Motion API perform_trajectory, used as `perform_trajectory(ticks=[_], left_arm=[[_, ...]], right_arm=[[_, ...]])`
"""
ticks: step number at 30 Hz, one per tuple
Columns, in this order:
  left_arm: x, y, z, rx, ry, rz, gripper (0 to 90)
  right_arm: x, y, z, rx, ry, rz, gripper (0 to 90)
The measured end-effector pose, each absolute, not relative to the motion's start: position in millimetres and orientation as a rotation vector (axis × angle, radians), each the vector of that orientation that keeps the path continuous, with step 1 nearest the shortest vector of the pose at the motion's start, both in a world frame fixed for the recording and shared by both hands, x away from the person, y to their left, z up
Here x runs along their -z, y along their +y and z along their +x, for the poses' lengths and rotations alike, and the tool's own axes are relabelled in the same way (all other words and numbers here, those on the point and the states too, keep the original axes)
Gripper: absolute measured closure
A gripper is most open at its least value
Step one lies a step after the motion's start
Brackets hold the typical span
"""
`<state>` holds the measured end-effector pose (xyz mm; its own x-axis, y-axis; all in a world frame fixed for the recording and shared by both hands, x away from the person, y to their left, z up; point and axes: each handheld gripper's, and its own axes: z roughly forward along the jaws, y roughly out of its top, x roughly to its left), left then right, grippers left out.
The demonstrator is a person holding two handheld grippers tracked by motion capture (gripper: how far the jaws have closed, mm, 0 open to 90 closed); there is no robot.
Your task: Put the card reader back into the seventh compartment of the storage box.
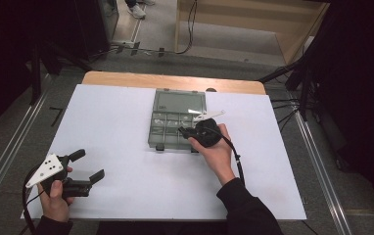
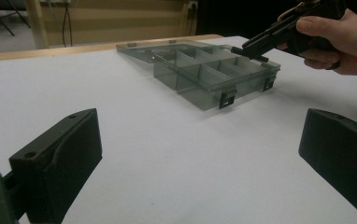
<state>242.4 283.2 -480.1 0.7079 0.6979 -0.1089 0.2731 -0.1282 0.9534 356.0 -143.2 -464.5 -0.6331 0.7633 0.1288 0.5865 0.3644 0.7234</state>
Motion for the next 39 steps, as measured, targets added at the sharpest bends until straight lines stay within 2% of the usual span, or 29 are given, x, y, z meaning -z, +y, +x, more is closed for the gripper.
perform_trajectory(ticks=[6,13,17,20,22,23,39], left_arm=[[480.1,283.5,242.4,-0.438,0.783,1.709,0.0],[480.1,283.3,242.4,-0.437,0.783,1.707,0.0],[480.3,282.9,242.7,-0.435,0.782,1.709,0.0],[480.3,282.5,242.8,-0.434,0.782,1.708,0.0],[480.2,282.0,242.9,-0.434,0.782,1.71,0.0],[480.0,281.8,242.9,-0.435,0.779,1.713,0.0],[474.1,268.7,246.7,-0.456,0.755,1.746,0.0]], right_arm=[[468.9,-144.7,359.8,-1.139,2.388,1.247,71.1],[468.3,-153.4,363.0,-1.213,2.369,1.271,43.9],[466.0,-156.8,361.4,-1.252,2.359,1.249,31.5],[464.9,-157.7,360.2,-1.252,2.35,1.245,13.7],[464.3,-158.4,358.5,-1.253,2.33,1.247,6.4],[463.9,-159.1,357.4,-1.247,2.311,1.261,0.0],[463.9,-176.6,349.0,-1.307,2.244,1.264,0.0]])
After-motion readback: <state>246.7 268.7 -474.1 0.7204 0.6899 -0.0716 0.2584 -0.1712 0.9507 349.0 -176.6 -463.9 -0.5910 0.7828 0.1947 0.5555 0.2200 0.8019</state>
